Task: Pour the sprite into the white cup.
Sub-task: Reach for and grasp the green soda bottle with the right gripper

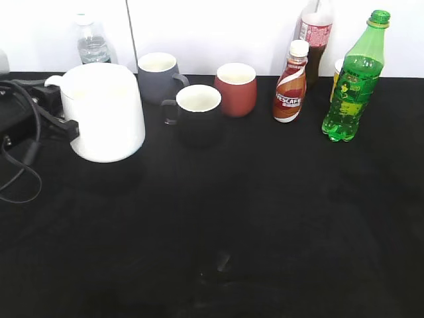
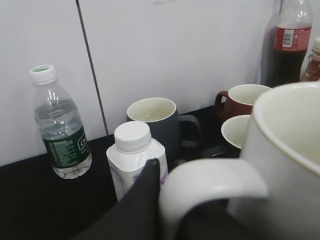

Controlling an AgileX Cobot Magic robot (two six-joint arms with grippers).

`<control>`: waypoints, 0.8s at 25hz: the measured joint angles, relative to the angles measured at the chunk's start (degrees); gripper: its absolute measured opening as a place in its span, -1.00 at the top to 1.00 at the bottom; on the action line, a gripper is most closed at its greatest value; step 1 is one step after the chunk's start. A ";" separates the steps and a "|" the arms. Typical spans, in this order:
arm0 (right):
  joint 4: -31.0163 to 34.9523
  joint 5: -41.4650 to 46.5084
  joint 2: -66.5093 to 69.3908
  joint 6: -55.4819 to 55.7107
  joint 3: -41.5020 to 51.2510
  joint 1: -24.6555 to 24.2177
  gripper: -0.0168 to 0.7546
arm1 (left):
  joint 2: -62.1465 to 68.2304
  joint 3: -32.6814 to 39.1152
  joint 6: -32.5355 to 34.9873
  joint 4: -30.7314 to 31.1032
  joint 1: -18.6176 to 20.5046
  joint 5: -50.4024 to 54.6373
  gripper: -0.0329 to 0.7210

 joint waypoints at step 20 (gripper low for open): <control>2.67 -26.77 62.21 0.11 -34.99 3.46 -0.76 | 0.00 0.00 0.00 0.00 0.00 -0.87 0.78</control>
